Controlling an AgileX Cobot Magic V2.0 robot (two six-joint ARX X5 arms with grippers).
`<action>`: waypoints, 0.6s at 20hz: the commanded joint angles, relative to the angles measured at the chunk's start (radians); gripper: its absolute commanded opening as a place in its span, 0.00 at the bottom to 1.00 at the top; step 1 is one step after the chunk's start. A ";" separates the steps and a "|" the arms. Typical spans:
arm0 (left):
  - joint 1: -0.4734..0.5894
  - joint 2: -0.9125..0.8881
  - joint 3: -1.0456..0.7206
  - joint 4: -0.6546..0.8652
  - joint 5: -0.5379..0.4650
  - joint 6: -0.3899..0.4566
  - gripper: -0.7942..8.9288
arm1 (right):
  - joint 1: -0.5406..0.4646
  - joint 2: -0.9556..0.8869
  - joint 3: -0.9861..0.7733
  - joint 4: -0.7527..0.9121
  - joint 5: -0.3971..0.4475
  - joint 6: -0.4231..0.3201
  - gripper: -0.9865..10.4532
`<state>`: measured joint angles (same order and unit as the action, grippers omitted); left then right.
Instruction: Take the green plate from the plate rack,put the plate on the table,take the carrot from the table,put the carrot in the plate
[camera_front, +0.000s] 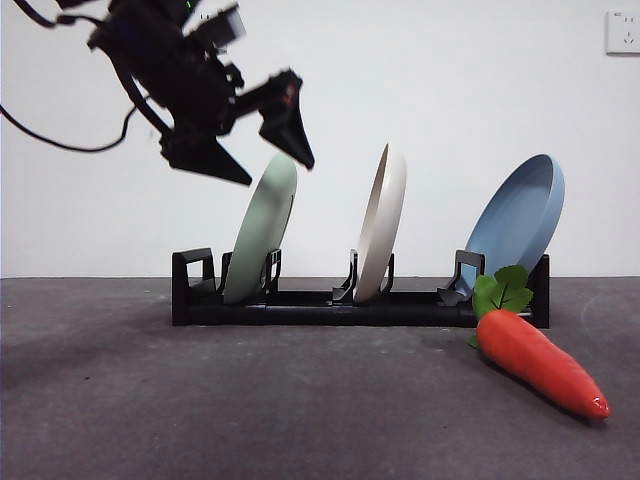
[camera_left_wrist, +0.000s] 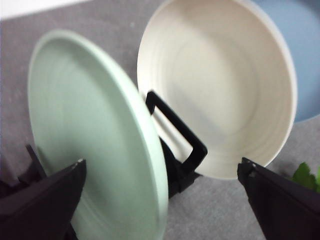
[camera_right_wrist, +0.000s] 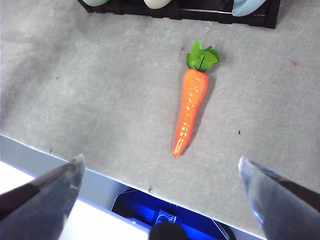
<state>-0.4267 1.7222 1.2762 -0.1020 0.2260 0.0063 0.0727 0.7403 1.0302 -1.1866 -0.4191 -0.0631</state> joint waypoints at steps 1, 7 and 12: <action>-0.014 0.019 0.000 0.002 -0.011 -0.003 0.53 | 0.002 -0.001 0.002 0.001 0.000 0.010 0.61; -0.024 0.020 0.000 0.003 -0.011 -0.003 0.19 | 0.002 -0.001 0.002 0.001 0.000 0.010 0.61; -0.023 0.019 0.000 0.004 -0.011 -0.006 0.07 | 0.002 -0.001 0.002 0.001 0.000 0.010 0.61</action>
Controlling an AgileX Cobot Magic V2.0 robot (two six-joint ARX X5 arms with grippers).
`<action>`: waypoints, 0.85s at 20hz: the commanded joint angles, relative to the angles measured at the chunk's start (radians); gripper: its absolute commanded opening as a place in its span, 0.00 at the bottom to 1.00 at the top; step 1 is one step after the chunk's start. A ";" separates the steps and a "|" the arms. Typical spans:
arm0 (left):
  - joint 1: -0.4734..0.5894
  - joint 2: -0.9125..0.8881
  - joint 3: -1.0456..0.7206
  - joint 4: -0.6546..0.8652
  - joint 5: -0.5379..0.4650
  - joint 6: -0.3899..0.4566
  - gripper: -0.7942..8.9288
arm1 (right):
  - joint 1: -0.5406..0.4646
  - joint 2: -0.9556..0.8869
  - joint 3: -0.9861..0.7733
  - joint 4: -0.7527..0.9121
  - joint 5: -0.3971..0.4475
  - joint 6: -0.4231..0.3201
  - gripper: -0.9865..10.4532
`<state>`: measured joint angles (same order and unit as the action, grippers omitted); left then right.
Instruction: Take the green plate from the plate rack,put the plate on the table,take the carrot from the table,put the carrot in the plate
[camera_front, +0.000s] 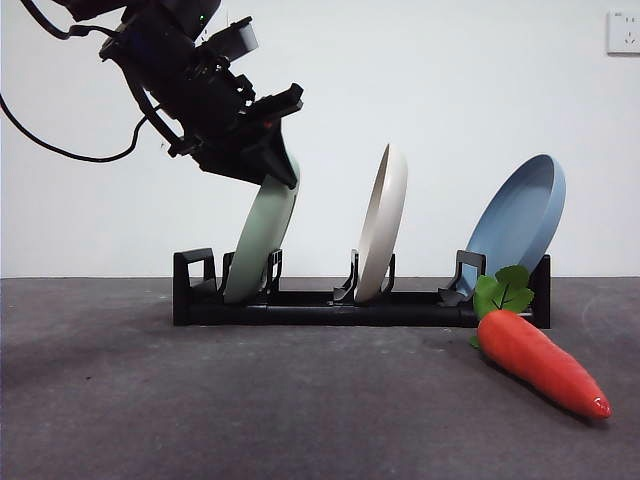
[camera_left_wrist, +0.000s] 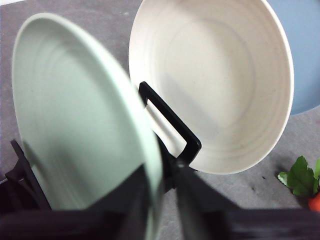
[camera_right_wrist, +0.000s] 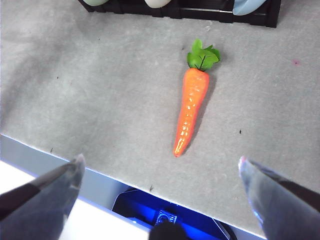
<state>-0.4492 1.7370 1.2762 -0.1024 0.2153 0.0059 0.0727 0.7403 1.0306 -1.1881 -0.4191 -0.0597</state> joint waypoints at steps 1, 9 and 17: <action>-0.001 0.005 0.000 0.005 0.000 -0.005 0.07 | 0.002 -0.001 0.002 0.002 0.000 0.006 0.61; 0.000 -0.008 0.002 0.016 0.004 -0.007 0.07 | 0.002 0.000 0.002 0.003 0.001 0.006 0.61; 0.000 -0.106 0.023 0.021 0.052 -0.029 0.07 | 0.002 0.000 0.002 0.003 0.002 0.006 0.61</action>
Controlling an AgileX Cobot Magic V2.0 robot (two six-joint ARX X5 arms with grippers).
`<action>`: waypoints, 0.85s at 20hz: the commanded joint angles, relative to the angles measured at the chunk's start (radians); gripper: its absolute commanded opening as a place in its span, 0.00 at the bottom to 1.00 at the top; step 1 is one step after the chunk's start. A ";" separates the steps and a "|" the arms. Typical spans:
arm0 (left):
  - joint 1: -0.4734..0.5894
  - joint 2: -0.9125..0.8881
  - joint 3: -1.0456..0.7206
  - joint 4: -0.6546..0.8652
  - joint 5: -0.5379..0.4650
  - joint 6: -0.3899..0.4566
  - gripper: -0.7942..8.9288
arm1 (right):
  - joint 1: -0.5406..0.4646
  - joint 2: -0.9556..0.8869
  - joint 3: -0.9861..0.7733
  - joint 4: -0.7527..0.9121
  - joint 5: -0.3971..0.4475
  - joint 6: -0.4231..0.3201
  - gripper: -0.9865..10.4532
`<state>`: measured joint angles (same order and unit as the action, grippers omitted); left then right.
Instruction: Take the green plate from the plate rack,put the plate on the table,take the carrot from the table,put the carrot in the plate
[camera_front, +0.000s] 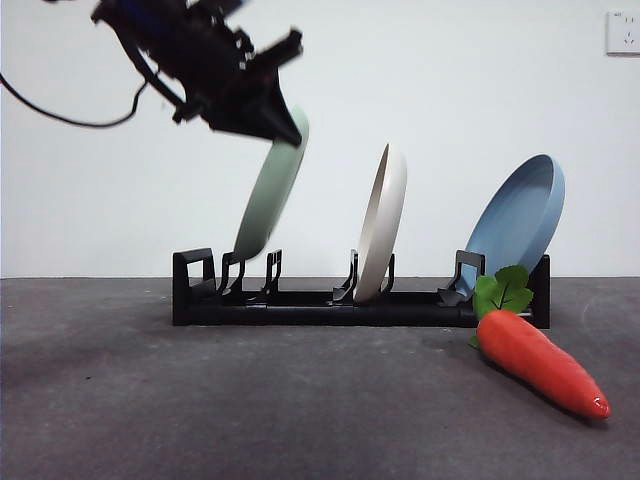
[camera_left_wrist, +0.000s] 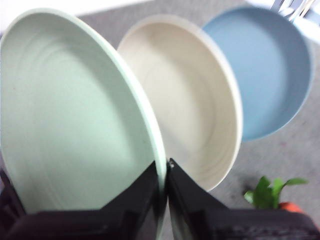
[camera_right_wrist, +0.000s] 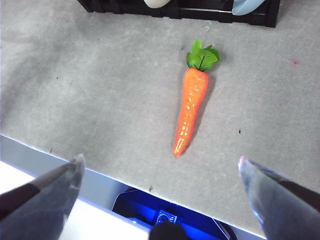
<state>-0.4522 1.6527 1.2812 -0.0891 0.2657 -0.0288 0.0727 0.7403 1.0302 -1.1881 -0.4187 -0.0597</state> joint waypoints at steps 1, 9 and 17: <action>0.003 -0.037 0.027 -0.003 0.005 0.005 0.07 | 0.002 0.000 0.002 0.003 0.001 0.006 0.61; -0.089 -0.286 0.102 -0.331 -0.013 0.166 0.07 | 0.002 0.000 0.002 0.003 0.001 0.006 0.61; -0.478 -0.406 0.099 -0.752 -0.459 0.327 0.08 | 0.002 -0.001 0.002 0.003 0.001 0.006 0.61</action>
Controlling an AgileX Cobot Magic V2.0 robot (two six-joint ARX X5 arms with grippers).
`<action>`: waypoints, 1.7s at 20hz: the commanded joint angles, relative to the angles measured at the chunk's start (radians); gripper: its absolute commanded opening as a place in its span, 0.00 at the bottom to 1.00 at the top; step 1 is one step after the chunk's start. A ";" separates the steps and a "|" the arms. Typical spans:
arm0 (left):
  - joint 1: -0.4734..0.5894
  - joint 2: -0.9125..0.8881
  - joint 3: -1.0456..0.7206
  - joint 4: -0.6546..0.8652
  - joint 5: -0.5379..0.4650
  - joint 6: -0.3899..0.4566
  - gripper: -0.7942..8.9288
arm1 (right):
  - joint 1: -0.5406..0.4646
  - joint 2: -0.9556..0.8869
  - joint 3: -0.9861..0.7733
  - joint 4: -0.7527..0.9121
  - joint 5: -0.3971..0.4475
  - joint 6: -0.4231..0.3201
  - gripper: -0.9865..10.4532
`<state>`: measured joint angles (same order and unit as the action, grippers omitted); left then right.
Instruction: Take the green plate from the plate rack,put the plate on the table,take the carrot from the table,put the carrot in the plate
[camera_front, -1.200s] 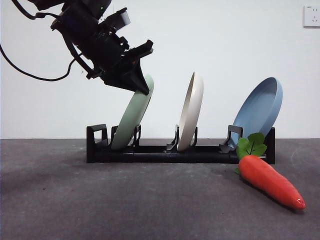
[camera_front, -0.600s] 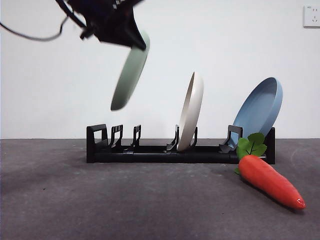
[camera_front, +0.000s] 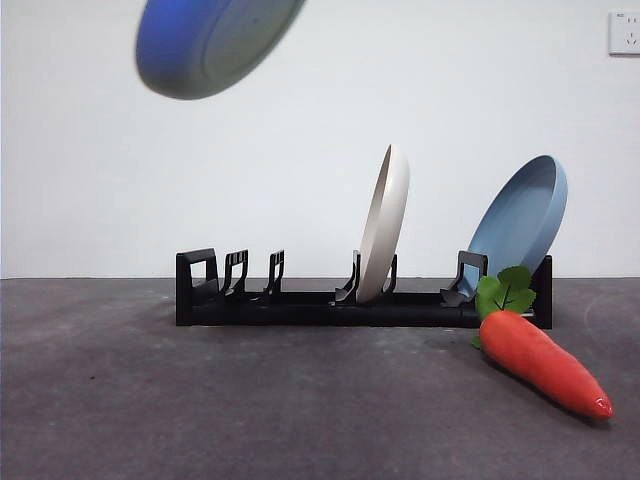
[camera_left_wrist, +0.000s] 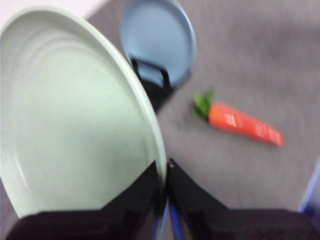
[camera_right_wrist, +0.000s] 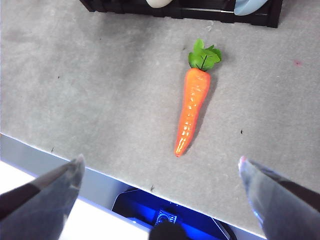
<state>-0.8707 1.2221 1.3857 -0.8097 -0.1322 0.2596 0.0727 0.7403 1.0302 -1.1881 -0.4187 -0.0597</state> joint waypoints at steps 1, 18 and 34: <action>-0.098 0.042 -0.006 -0.049 -0.090 0.038 0.08 | 0.002 -0.001 0.002 0.003 0.001 0.006 0.61; -0.209 0.409 -0.384 0.338 -0.180 0.084 0.08 | 0.002 -0.001 0.002 0.001 0.000 0.010 0.61; -0.208 0.486 -0.379 0.362 -0.154 0.045 0.41 | 0.002 0.009 0.002 0.001 0.000 0.014 0.61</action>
<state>-1.0763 1.7065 1.0115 -0.4488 -0.2848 0.3214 0.0727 0.7498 1.0306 -1.1889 -0.4191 -0.0559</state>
